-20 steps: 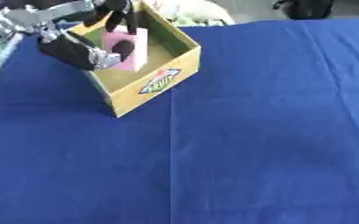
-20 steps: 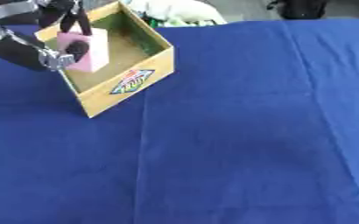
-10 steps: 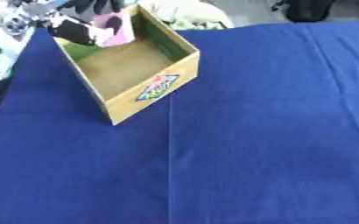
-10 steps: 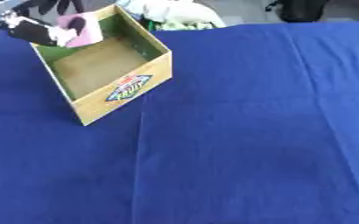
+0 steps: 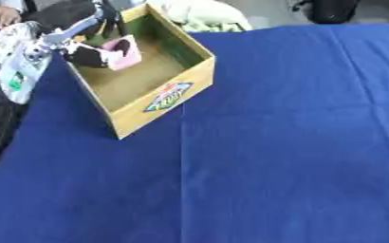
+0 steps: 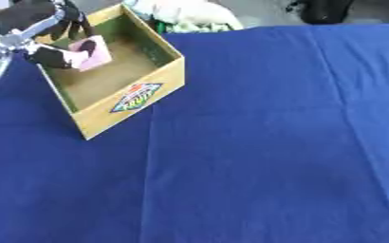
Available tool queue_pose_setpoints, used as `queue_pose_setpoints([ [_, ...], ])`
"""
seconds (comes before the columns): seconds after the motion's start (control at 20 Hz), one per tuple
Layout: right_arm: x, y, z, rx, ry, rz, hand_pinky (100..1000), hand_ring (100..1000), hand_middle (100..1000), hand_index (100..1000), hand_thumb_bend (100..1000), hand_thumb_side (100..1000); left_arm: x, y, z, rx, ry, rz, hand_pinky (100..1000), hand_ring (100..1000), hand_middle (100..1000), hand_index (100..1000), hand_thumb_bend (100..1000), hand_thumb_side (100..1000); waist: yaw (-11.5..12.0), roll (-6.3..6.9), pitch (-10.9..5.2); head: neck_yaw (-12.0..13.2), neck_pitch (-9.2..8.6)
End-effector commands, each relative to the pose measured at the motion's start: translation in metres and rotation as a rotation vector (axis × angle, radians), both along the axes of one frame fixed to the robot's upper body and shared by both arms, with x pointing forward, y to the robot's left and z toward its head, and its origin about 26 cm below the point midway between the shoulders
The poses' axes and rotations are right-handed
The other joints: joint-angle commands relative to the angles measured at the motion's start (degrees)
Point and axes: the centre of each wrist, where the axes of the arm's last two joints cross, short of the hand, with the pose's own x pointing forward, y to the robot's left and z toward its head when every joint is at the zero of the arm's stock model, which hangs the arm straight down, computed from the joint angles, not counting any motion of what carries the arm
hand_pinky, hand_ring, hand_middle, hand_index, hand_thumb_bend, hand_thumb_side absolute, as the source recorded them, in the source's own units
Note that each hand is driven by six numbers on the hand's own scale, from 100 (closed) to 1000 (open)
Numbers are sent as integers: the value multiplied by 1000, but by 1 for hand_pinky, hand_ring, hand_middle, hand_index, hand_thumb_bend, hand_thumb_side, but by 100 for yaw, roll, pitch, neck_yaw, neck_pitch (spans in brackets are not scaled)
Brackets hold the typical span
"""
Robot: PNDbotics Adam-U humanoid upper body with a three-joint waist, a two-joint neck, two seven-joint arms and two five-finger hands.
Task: Pick up objects on the table and place them in the box.
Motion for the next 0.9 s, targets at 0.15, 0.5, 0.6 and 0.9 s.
queue_pose_setpoints([
  [0.15, -2, -3, 9, -15, -22, -5, 530, 813, 666, 796, 261, 1000, -1, 2, 15, 39, -78, 23, 291, 437, 481, 628, 100, 172, -29, 1, -112, 3, -32],
  [0.5, -3, -4, 8, -11, -18, -10, 528, 814, 665, 796, 263, 1000, -5, -1, 22, 196, -187, 104, 683, 781, 757, 873, 453, 270, -8, 20, -141, -13, 26],
  [0.6, -3, -4, 7, -10, -16, -12, 528, 814, 665, 796, 262, 1000, -6, -1, 25, 207, -196, 113, 679, 780, 761, 878, 441, 293, 7, 21, -157, -11, 50],
  [0.9, -4, -4, 7, -12, -16, -15, 529, 814, 666, 796, 261, 1000, -8, 0, 30, 175, -188, 113, 629, 738, 711, 838, 303, 234, 27, 18, -228, 8, 89],
])
